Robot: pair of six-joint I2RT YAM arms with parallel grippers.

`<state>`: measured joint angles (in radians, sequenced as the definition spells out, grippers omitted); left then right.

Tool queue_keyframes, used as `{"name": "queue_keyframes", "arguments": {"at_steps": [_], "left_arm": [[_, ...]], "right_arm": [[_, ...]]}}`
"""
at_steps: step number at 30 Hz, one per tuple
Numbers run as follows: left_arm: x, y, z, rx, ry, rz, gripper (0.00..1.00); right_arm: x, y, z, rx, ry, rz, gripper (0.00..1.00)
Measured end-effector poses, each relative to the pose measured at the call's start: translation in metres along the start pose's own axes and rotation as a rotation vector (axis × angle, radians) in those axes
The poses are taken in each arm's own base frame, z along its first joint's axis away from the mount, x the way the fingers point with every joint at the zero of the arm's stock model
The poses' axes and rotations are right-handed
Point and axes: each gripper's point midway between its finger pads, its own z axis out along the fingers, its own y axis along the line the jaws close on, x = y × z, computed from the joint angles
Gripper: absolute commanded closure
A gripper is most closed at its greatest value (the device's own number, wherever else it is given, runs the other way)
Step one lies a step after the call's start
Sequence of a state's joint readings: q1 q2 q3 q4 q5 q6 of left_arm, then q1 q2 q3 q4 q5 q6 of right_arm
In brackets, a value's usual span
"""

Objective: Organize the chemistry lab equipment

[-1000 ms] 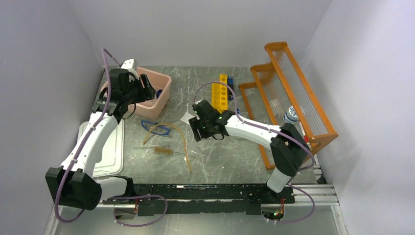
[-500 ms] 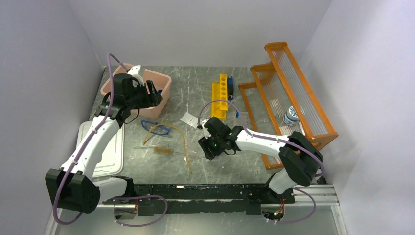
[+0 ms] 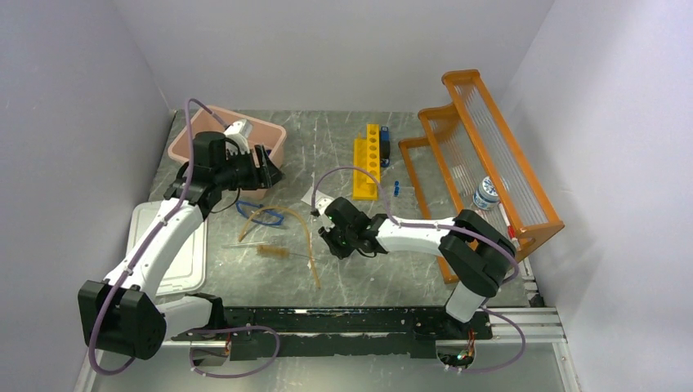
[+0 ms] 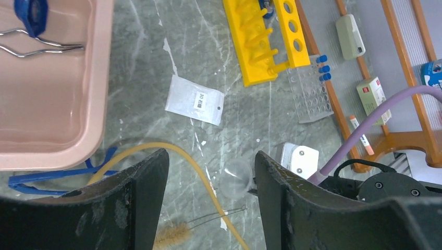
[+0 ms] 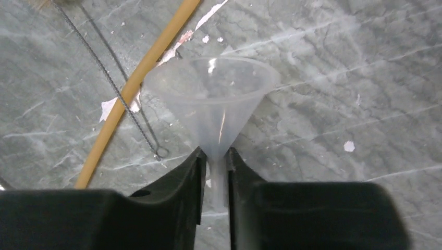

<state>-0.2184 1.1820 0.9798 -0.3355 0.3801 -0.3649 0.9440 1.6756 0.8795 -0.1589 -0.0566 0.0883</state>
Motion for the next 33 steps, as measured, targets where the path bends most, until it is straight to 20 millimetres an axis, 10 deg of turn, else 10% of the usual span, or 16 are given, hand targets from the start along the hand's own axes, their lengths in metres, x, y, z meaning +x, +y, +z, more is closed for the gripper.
{"name": "queue_keyframes", "arguments": {"at_steps": [3, 13, 24, 33], "left_arm": [[0.005, -0.004, 0.002, 0.023, 0.011, -0.006, 0.34], [0.024, -0.018, 0.013, 0.115, 0.061, -0.056, 0.31], [-0.031, -0.057, 0.005, 0.231, -0.016, -0.035, 0.28], [-0.035, -0.091, 0.005, 0.436, 0.004, -0.102, 0.33]], "right_arm": [[-0.004, -0.002, 0.003, 0.016, -0.032, 0.007, 1.0], [-0.027, -0.006, 0.0, 0.011, -0.124, 0.082, 1.0], [-0.13, -0.042, -0.06, -0.165, -0.454, 0.3, 1.0], [-0.187, -0.02, -0.094, -0.355, -0.553, 0.18, 1.0]]}}
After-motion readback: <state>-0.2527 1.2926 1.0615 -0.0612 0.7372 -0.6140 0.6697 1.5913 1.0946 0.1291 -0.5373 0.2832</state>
